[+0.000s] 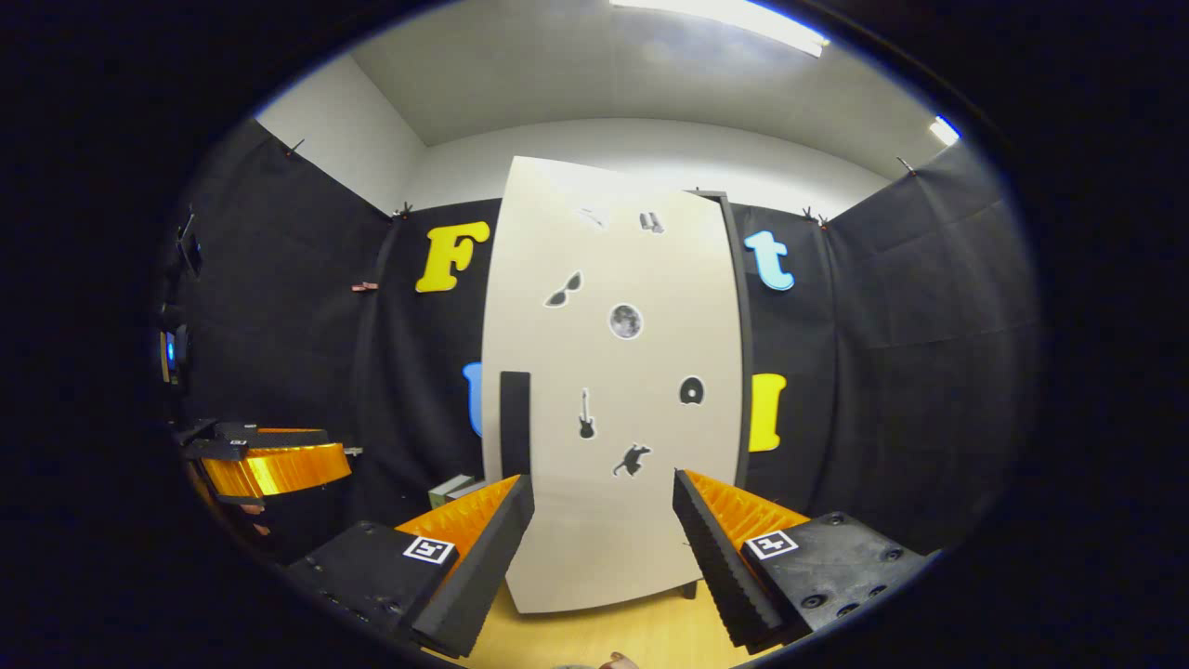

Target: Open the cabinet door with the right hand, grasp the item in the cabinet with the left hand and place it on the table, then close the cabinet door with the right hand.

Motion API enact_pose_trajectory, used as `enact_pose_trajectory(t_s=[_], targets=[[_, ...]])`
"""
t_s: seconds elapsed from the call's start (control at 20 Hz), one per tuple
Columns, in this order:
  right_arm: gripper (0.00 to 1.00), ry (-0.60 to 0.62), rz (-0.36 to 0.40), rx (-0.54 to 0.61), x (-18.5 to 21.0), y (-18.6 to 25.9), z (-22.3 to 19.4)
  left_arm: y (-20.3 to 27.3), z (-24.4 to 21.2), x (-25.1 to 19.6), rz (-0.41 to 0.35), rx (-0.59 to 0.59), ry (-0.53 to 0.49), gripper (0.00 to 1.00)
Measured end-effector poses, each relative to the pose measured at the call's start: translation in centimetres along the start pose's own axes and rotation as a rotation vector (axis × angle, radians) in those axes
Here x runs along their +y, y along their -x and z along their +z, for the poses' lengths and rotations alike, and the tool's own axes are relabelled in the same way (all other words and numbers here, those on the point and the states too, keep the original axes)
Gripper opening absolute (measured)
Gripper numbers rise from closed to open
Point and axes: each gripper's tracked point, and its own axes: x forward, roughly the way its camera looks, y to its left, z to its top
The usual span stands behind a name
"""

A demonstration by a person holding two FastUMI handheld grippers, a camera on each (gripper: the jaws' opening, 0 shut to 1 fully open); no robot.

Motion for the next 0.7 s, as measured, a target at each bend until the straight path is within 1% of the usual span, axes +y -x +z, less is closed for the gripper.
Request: enact_pose_trajectory(t_s=[0.05, 0.1, 0.15, 0.2, 0.35, 0.4, 0.55, 0.7], targets=[[0.97, -0.007, -0.038, 0.010, -1.2, 0.3, -0.1, -0.3, 0.1, -0.3, 0.025, -0.009, 0.009, 0.93], [0.98, -0.022, -0.056, 0.016, -1.9, 0.9, -0.1, -0.7, 0.0, -0.6, 0.050, -0.018, 0.019, 0.93], [0.98, -0.037, -0.064, 0.019, -2.2, 1.0, 0.0, -1.0, 0.1, -1.0, 0.068, -0.022, 0.022, 0.89], [0.97, -0.046, -0.078, 0.018, -3.0, 1.3, 0.1, -1.4, 0.1, -1.5, 0.080, -0.023, 0.016, 0.93], [0.98, 0.000, -0.123, 0.018, -5.8, 1.8, 0.1, -2.1, 0.0, -2.7, 0.128, -0.020, -0.032, 0.93], [0.98, 0.017, -0.126, 0.025, -6.2, 2.0, -0.1, -2.5, -0.2, -3.3, 0.136, -0.018, -0.042, 0.93], [0.99, 0.025, -0.108, 0.032, -6.4, 1.9, -0.3, -3.6, -0.4, -5.7, 0.118, -0.017, -0.044, 0.94], [0.98, 0.025, -0.093, 0.048, -6.8, 1.6, -0.5, -4.1, -0.4, -6.3, 0.147, -0.014, -0.077, 0.93]])
